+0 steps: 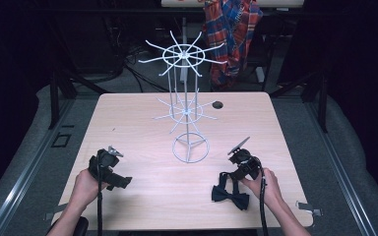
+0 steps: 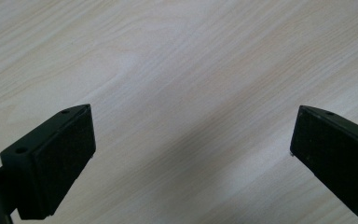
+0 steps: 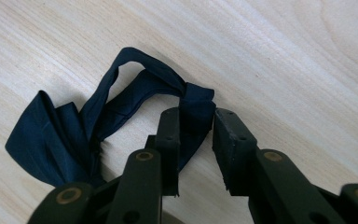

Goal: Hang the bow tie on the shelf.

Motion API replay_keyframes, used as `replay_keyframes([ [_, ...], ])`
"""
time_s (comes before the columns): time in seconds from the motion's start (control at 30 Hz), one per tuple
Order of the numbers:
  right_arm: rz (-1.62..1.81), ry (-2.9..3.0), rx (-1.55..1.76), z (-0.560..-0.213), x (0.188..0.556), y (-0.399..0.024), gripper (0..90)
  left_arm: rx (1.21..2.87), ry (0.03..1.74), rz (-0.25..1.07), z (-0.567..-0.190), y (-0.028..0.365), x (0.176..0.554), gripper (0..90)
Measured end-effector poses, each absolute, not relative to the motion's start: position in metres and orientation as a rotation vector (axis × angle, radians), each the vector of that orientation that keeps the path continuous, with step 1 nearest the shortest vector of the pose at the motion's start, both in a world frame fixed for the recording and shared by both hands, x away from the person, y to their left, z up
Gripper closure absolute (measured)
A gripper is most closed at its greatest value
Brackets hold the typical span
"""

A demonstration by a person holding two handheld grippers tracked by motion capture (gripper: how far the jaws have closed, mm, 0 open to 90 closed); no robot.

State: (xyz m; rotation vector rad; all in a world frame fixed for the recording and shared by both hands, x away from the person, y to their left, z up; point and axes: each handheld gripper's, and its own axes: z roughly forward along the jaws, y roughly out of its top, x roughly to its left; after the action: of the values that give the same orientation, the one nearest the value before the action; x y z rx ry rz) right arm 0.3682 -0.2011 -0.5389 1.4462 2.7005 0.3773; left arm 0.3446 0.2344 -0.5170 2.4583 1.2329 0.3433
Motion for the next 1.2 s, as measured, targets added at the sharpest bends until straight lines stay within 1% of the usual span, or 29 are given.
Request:
replay_keyframes([
  [0.17,0.344,2.707,1.433,-0.540,0.368,-0.200,76.0,2.458,1.236,0.337,-0.517,0.235,0.345,0.0],
  [0.3,0.319,2.711,1.427,-0.540,0.368,-0.199,82.3,2.467,1.234,0.335,-0.518,0.234,0.345,0.0],
  [0.43,0.323,2.703,1.419,-0.540,0.367,-0.199,85.3,2.464,1.236,0.343,-0.518,0.234,0.345,0.0],
  [0.8,0.470,2.657,1.383,-0.523,0.361,-0.203,85.9,2.470,1.219,0.344,-0.517,0.236,0.344,0.0],
  [1.2,0.596,2.569,1.290,-0.494,0.348,-0.204,85.9,2.472,1.227,0.346,-0.517,0.236,0.344,0.0],
])
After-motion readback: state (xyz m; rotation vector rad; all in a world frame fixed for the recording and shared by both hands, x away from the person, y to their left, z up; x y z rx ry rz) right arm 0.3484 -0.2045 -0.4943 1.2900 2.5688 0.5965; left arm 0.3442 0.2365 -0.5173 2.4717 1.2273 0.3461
